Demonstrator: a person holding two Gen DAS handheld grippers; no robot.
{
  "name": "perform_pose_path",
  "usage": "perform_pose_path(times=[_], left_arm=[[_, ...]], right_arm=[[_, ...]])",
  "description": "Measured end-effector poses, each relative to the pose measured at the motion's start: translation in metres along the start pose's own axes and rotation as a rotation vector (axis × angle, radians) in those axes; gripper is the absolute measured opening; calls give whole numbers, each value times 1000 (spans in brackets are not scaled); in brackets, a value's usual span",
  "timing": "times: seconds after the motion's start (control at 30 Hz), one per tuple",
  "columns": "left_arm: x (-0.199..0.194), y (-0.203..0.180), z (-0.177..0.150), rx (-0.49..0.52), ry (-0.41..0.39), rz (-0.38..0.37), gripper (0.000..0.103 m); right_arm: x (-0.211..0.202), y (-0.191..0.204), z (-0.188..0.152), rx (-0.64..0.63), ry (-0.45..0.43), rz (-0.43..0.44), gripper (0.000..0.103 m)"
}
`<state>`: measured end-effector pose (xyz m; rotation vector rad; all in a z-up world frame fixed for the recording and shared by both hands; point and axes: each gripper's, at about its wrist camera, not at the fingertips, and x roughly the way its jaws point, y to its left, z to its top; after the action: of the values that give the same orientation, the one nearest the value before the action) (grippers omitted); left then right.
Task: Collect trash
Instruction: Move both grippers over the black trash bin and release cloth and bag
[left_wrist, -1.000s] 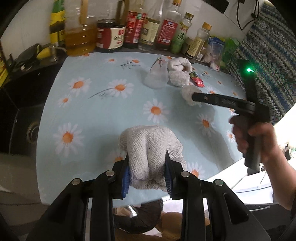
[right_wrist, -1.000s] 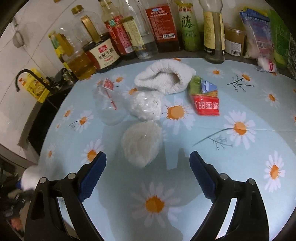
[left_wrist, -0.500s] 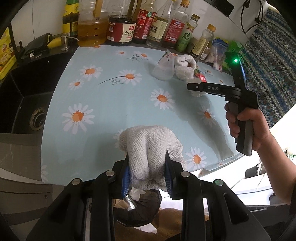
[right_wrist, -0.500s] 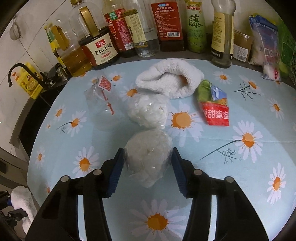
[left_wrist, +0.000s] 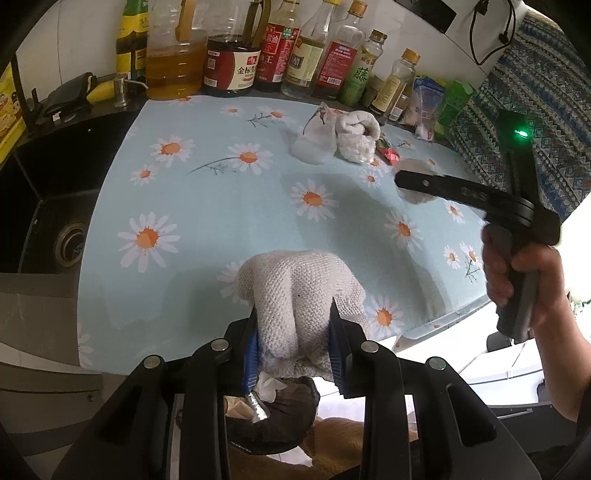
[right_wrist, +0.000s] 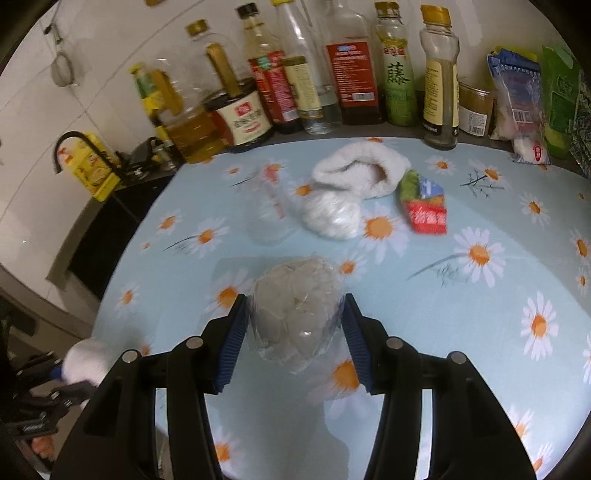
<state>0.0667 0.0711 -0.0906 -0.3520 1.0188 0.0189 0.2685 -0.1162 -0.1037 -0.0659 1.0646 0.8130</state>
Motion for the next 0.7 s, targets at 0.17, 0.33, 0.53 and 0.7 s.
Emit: perform_pose_path(times=[0.17, 0.33, 0.53, 0.7], left_arm=[[2, 4, -11, -19, 15, -21, 29], [-2, 6, -28, -25, 30, -39, 29], [-6, 11, -58, -43, 78, -56, 29], [5, 14, -87, -58, 147, -57, 29]], right_arm=[[-19, 24, -30, -26, 4, 83, 52], [-31, 51, -63, -90, 14, 150, 52], [-39, 75, -106, -148, 49, 210, 52], [-32, 90, -137, -176, 110, 237, 52]])
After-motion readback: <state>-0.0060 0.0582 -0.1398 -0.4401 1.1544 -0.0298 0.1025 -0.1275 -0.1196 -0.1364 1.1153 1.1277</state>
